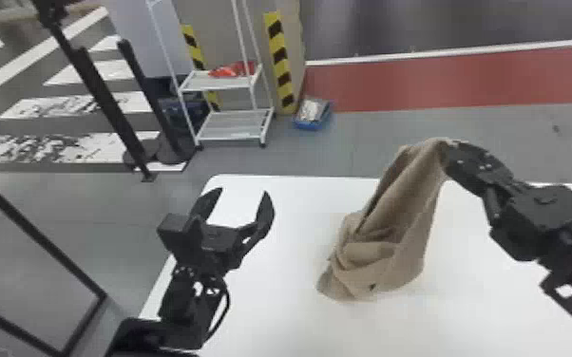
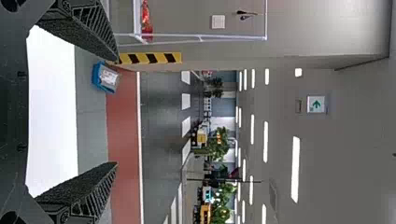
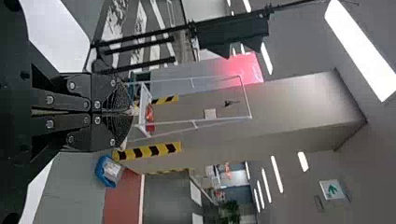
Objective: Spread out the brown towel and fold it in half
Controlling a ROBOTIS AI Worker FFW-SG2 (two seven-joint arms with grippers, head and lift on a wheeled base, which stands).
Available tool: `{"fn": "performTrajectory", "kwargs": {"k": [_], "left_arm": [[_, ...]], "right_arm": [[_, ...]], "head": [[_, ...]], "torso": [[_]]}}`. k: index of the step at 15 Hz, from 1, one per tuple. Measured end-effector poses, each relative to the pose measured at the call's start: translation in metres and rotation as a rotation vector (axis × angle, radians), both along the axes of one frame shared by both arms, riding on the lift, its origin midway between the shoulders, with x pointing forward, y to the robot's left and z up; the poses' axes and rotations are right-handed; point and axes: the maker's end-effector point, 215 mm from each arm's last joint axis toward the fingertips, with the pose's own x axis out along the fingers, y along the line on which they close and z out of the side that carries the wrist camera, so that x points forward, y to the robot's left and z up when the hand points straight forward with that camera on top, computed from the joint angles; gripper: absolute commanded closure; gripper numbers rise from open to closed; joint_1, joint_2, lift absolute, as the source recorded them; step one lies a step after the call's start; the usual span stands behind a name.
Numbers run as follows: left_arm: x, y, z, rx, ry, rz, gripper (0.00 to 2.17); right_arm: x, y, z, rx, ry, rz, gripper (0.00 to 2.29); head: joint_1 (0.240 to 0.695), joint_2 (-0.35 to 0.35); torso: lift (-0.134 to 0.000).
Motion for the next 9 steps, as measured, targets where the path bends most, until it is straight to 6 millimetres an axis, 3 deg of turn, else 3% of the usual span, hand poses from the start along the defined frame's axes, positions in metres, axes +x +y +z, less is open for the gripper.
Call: {"fn": "performTrajectory", "kwargs": {"k": [1,3,5,9], "left_arm": [[0.0,0.001,0.001,0.001,-0.002,0.001,0.09],[-0.001,-0.001,0.002,0.0,-0.007,-0.009,0.09],[0.0,-0.004,0.003,-0.002,-0.009,-0.014,0.09],[0.0,-0.012,0.003,-0.006,-0.009,-0.029,0.09]], "right_arm": [[0.009,-0.027,-0.015,-0.009,0.033,-0.048,1.77],[0.018,-0.083,-0.062,-0.017,0.123,-0.148,1.77],[0.007,-0.124,-0.107,-0.054,0.183,-0.235,1.77],[-0.024,-0.163,-0.217,-0.206,0.403,-0.324,1.77]], "head": [[0.695,0.178],[0.695,0.127],[0.695,0.067],[0.695,0.025]], "torso": [[0.0],[0.0],[0.0],[0.0]]}}
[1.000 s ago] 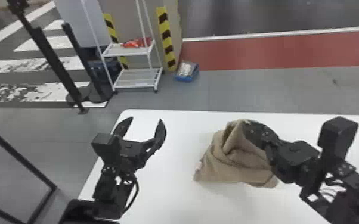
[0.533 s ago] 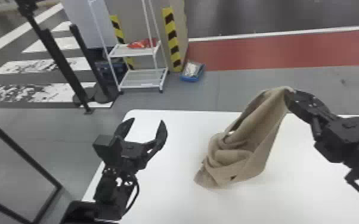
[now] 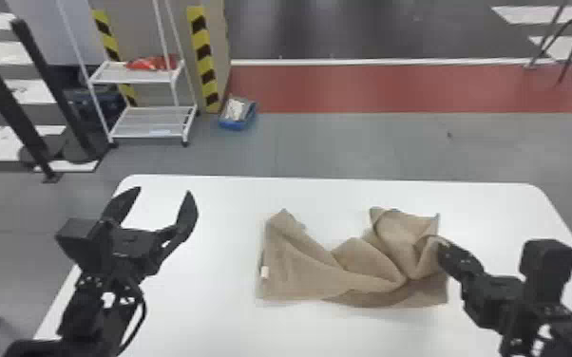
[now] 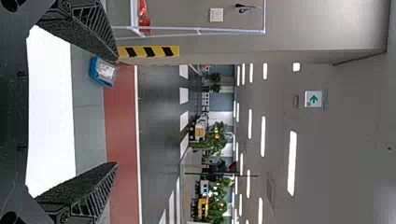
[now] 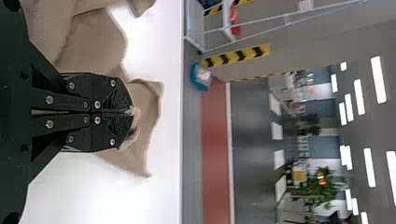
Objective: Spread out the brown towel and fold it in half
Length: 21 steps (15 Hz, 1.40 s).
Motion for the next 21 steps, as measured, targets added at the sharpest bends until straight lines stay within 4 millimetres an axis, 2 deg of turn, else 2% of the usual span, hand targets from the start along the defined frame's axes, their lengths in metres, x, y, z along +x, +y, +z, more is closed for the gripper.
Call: {"fn": "performTrajectory", "kwargs": {"k": [2,3,7,8,9,12,16,21], "left_arm": [[0.0,-0.002,-0.001,0.0,0.001,-0.003,0.09],[-0.001,-0.004,-0.002,0.0,0.004,-0.007,0.09],[-0.003,-0.024,-0.011,0.001,0.022,-0.044,0.1],[-0.004,-0.029,-0.014,0.001,0.026,-0.052,0.17],[-0.004,-0.032,-0.015,-0.001,0.03,-0.057,0.27],[-0.008,-0.053,-0.035,-0.016,0.085,-0.091,0.28],[-0.02,-0.083,-0.085,-0.019,0.218,-0.122,0.28],[-0.042,-0.114,-0.146,0.021,0.385,-0.134,0.28]], "right_arm": [[-0.018,-0.018,-0.042,-0.039,0.113,-0.04,1.77],[-0.024,-0.028,-0.054,-0.048,0.141,-0.06,1.77],[-0.045,-0.06,-0.085,-0.065,0.229,-0.138,1.77],[-0.049,-0.067,-0.09,-0.063,0.243,-0.156,1.77],[-0.051,-0.073,-0.091,-0.063,0.246,-0.169,1.77],[-0.056,-0.091,-0.089,-0.068,0.241,-0.206,1.77],[-0.059,-0.1,-0.087,-0.048,0.227,-0.229,1.77],[-0.053,-0.091,-0.077,-0.031,0.177,-0.205,1.77]], "head": [[0.695,-0.005],[0.695,-0.014],[0.695,-0.078],[0.695,-0.092],[0.695,-0.101],[0.695,-0.152],[0.695,-0.206],[0.695,-0.238]], "torso": [[0.0],[0.0],[0.0],[0.0],[0.0],[0.0],[0.0],[0.0]]}}
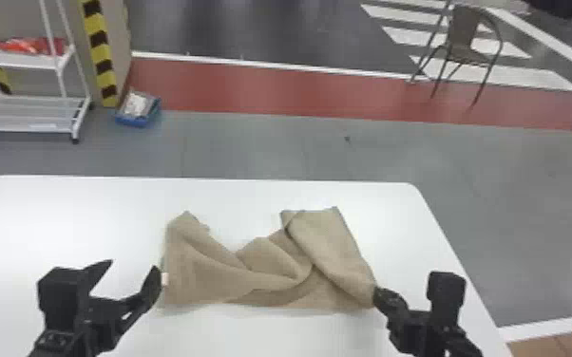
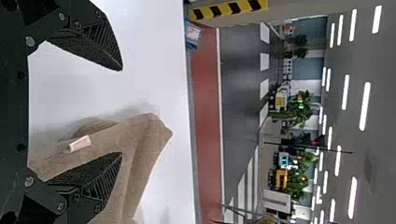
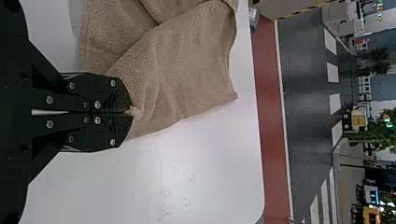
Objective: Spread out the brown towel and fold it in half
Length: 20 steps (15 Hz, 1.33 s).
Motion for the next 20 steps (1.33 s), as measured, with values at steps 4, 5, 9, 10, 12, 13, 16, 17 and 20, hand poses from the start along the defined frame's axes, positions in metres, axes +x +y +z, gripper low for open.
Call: {"fn": "performTrajectory", "kwargs": {"k": [4,5,9,10,12,13,16,17,20], "left_arm": [[-0.012,-0.015,-0.024,0.017,0.055,-0.025,0.28],[-0.013,-0.018,-0.029,0.021,0.064,-0.026,0.28],[-0.018,-0.023,-0.047,0.024,0.098,-0.031,0.34],[-0.019,-0.024,-0.05,0.024,0.103,-0.031,0.34],[-0.019,-0.027,-0.055,0.024,0.113,-0.035,0.34],[-0.02,-0.028,-0.058,0.025,0.117,-0.038,0.34],[-0.022,-0.034,-0.062,0.029,0.124,-0.04,0.42],[-0.023,-0.039,-0.064,0.028,0.126,-0.047,0.42],[-0.025,-0.048,-0.068,0.026,0.132,-0.059,0.42]], "right_arm": [[0.002,0.004,0.0,0.011,-0.017,0.01,1.77],[0.002,0.006,0.0,0.015,-0.021,0.014,1.77],[0.004,0.009,-0.001,0.02,-0.031,0.019,1.77],[0.004,0.009,-0.001,0.02,-0.033,0.02,1.77],[0.004,0.01,-0.001,0.022,-0.038,0.024,1.77],[0.004,0.01,0.0,0.023,-0.041,0.026,1.77],[0.005,0.009,0.001,0.022,-0.048,0.024,1.77],[0.006,0.009,0.001,0.023,-0.05,0.024,1.77],[0.007,0.009,0.004,0.025,-0.06,0.026,1.77]], "head": [[0.695,-0.253],[0.695,-0.254],[0.695,-0.259],[0.695,-0.26],[0.695,-0.262],[0.695,-0.264],[0.695,-0.273],[0.695,-0.277],[0.695,-0.288]], "torso": [[0.0],[0.0],[0.0],[0.0],[0.0],[0.0],[0.0],[0.0],[0.0]]}}
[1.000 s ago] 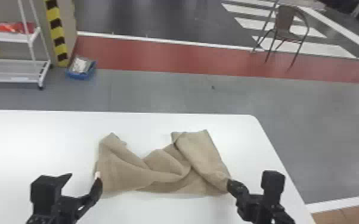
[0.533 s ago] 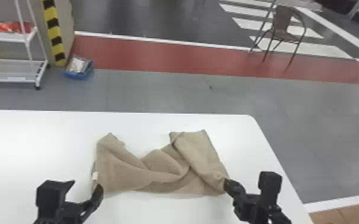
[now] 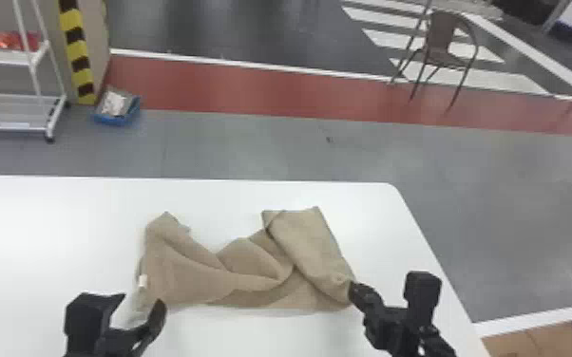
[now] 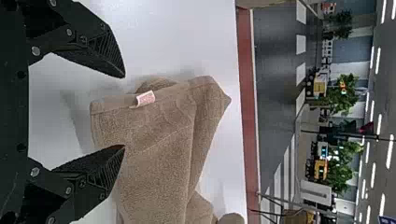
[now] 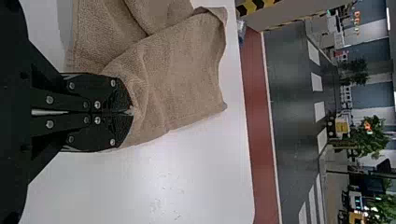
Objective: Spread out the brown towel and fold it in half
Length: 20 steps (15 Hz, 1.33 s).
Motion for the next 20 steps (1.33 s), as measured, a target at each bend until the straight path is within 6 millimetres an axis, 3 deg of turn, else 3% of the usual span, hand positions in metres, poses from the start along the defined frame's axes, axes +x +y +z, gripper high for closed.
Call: {"fn": "performTrajectory", "kwargs": {"k": [1,4,16,19,20], "left_arm": [[0.0,-0.001,-0.001,0.0,0.001,-0.001,0.42],[0.001,0.0,-0.003,0.005,0.003,-0.002,0.7],[-0.002,-0.004,-0.014,0.045,0.018,-0.032,0.71],[-0.003,0.0,-0.018,0.062,0.025,-0.025,1.42],[-0.001,0.002,-0.017,0.067,0.021,-0.015,1.44]], "right_arm": [[0.001,0.001,0.001,0.003,-0.004,0.004,1.77],[0.002,0.002,0.003,0.013,-0.012,0.006,1.77],[0.006,0.004,0.009,0.017,-0.03,0.014,1.77],[0.008,0.005,0.011,0.017,-0.034,0.016,1.77],[0.009,0.006,0.011,0.018,-0.035,0.017,1.77]], "head": [[0.695,-0.289],[0.695,-0.287],[0.695,-0.288],[0.695,-0.282],[0.695,-0.277]], "torso": [[0.0],[0.0],[0.0],[0.0],[0.0]]}}
